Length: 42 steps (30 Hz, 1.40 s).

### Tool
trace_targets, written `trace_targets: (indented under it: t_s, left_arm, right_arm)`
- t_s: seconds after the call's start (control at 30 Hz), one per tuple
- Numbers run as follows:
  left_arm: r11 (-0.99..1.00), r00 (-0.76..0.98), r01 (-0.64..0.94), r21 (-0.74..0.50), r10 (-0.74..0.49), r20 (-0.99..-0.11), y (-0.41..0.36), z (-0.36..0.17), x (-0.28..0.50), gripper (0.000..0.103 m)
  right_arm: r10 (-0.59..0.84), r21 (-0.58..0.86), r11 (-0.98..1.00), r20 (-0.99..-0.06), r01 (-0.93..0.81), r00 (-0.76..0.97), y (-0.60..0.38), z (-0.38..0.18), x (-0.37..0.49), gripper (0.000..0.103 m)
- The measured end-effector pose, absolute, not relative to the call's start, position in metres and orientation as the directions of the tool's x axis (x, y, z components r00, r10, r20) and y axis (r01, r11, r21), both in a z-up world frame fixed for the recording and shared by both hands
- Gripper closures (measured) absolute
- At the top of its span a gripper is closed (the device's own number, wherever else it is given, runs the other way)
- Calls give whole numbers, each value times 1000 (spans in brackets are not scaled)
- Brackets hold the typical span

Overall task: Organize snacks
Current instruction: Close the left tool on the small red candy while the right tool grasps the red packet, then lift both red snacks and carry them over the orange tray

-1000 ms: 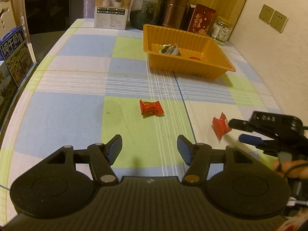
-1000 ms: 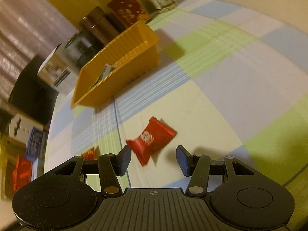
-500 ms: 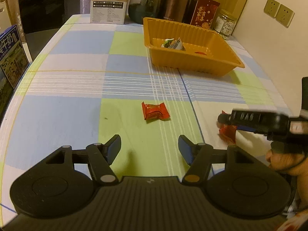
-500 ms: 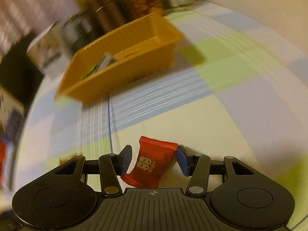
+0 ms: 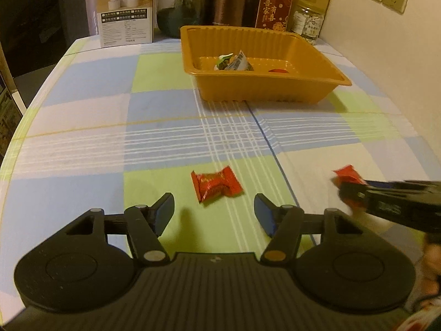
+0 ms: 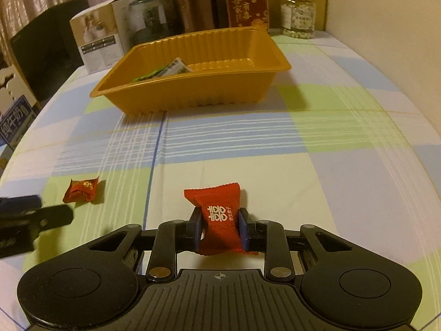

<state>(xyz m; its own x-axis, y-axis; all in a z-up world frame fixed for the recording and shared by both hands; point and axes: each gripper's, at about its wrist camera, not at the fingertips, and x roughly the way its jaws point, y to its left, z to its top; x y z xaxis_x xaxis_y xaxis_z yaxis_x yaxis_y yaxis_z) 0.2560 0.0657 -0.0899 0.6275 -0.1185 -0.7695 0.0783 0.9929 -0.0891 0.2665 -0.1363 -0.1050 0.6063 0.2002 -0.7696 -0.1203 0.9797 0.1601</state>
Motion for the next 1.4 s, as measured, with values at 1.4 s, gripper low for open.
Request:
trace_targets:
  t_s: [1.4]
  left_arm:
    - [992,681,24,-127,-109,-724,32,-63,205,85]
  right_arm:
    - [243,209,969,-719,-131,651,-157,-60,234,76]
